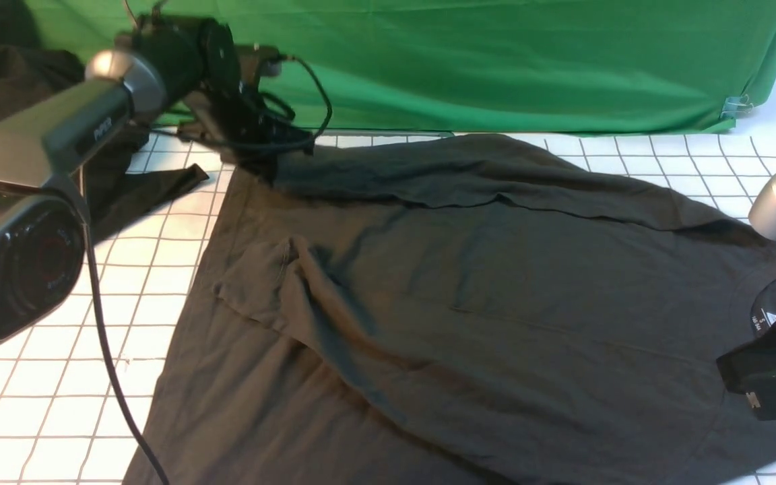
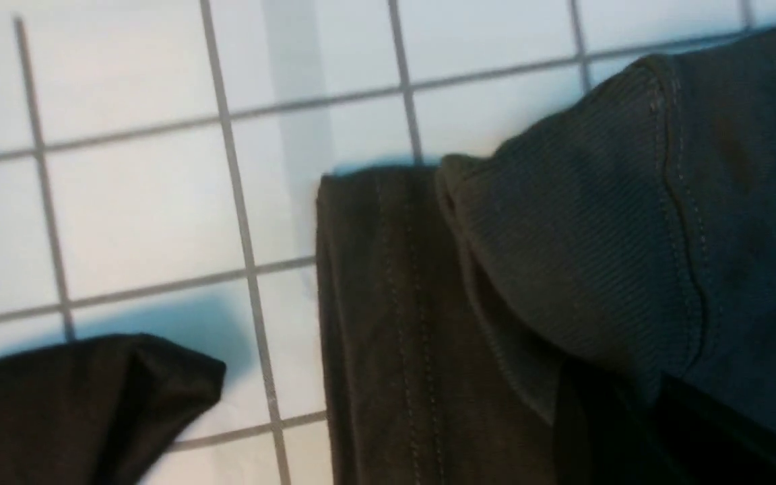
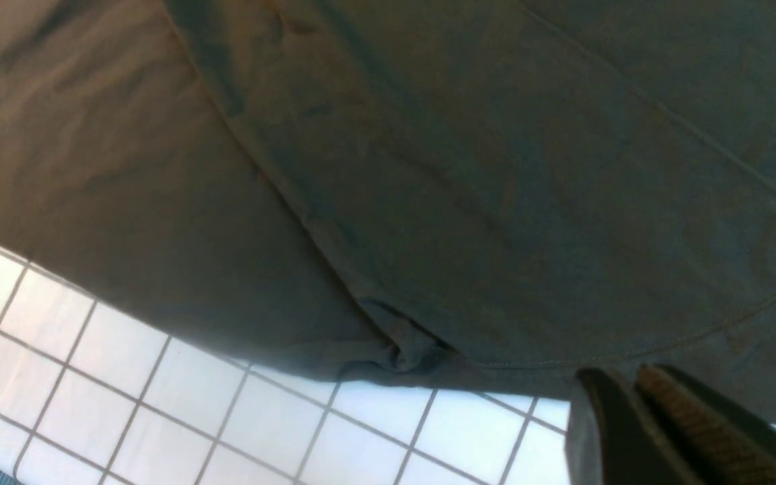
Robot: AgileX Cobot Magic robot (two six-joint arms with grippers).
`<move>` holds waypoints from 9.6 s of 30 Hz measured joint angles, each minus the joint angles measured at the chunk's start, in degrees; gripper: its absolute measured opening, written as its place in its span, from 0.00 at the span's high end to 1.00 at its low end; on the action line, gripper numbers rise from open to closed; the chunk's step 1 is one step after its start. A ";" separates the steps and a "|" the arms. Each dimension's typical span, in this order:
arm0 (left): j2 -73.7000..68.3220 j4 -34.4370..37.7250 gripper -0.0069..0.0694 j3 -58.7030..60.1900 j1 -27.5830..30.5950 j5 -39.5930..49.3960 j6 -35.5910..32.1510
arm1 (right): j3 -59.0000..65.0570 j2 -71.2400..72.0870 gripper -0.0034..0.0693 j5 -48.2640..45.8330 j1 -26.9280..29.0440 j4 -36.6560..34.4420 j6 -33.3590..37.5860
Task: Fold a long-sleeved shirt over a white checkered tablecloth.
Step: 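Fold the left side of the dark shirt inward over its body with the left gripper, then grasp the near edge of the shirt at its hem and shoulder corners, then fold the black garment in half by bringing its near edge over to the far edge, then pull the folded dark garment lengthwise by its ends to straighten it flat on the table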
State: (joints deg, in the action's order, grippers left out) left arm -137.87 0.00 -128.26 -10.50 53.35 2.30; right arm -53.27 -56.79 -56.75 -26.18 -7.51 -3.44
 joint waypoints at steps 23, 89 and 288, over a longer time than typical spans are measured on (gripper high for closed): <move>32.85 11.51 0.87 35.80 -0.43 12.35 -4.29 | -2.48 -4.48 0.96 1.16 6.21 14.01 -5.47; 54.74 1.42 0.88 89.37 -4.40 -0.08 7.77 | 4.64 -12.40 0.91 -5.48 -6.64 -4.52 24.25; 18.17 -4.58 0.91 38.94 -1.88 -4.85 2.65 | -38.42 -62.76 0.13 1.15 38.71 -0.01 9.89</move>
State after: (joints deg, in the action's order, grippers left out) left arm -119.69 -4.58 -89.32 -12.38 48.50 4.94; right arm -91.69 -119.55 -55.60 12.52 -7.52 6.45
